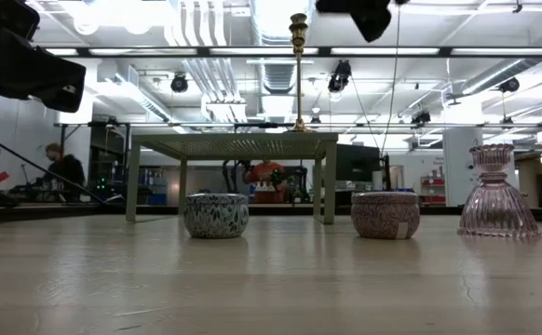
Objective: Pick & Place candle stick holders
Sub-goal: Put the bottom right purple candle holder on the shelf
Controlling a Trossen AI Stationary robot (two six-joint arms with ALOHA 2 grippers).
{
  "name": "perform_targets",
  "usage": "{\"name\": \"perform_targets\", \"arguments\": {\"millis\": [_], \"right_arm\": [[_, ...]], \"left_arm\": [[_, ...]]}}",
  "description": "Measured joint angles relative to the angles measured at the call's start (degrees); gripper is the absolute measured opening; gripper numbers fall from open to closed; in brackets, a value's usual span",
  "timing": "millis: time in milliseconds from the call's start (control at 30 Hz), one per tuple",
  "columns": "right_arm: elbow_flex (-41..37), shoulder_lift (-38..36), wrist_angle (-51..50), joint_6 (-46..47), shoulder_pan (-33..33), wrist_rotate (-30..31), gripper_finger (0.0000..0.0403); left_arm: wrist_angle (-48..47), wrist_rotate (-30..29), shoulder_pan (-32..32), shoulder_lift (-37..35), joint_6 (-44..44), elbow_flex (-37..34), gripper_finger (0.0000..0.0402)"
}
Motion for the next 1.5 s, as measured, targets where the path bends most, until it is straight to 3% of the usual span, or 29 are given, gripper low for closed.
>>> {"name": "perform_targets", "arguments": {"millis": [100,233,533,700,833,1100,1333,1500], "right_arm": [[-4.3,0.0,8.4,-0.7,4.2,0.0,0.0011],[-8.9,-0.1,11.0,-3.3,8.0,0.4,0.0009],[-16.6,-0.3,13.5,1.9,8.8,0.8,0.0008],[-20.5,-0.3,21.3,0.2,8.8,0.7,0.0008],[-22.6,-0.5,23.2,-1.5,8.5,0.7,0.0008],[-26.5,-0.4,25.8,0.5,6.7,0.7,0.0008],[-32.4,-0.3,39.0,1.4,6.7,0.7,0.0008],[-33.7,-0.3,41.0,3.0,6.7,0.5,0.0008]], "left_arm": [[0.0,0.0,0.0,0.0,0.0,0.0,0.0010],[0.0,0.0,0.0,0.0,0.0,0.0,0.0010],[-0.1,0.0,0.0,0.0,4.6,0.0,0.0010],[2.8,-2.8,0.0,0.0,7.8,-0.3,0.0010],[15.8,-1.3,0.0,0.0,-3.4,-0.3,0.0010],[33.2,-3.2,0.1,0.1,-10.6,-0.2,0.0010],[37.8,-2.5,0.0,2.2,-19.4,0.5,0.0010],[36.4,-0.4,-0.8,10.4,-25.8,3.5,0.0037]]}}
